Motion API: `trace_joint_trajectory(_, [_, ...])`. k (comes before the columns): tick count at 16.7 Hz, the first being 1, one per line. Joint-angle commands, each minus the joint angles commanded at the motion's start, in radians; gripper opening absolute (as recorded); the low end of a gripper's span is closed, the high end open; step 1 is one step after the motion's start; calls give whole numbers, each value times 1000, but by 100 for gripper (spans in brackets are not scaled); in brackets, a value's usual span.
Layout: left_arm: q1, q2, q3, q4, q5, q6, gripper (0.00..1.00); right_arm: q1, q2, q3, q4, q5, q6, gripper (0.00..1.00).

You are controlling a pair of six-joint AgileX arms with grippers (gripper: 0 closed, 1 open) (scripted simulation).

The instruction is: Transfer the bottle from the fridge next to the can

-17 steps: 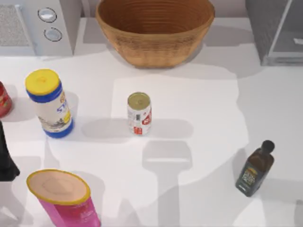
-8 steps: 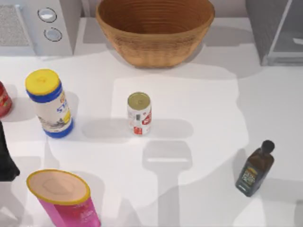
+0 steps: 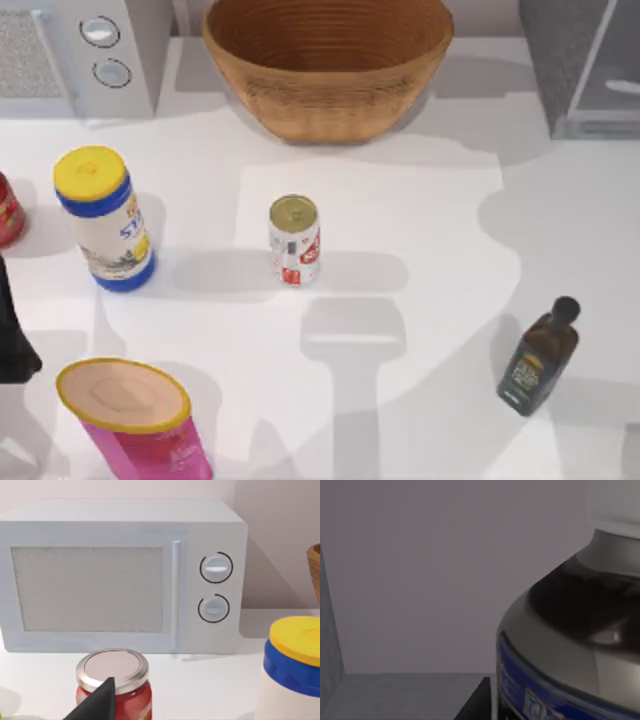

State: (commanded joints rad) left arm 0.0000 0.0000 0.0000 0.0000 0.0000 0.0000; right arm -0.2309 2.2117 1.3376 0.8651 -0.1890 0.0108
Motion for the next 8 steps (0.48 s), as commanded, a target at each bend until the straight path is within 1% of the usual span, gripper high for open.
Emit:
trace_joint_trajectory(3, [0,0,0,0,0,0,100,2,-48,21,-63,-3,0,0])
trace_joint_trajectory(8, [0,0,0,0,0,0,100,1,-52,19,-66,-3,2,0])
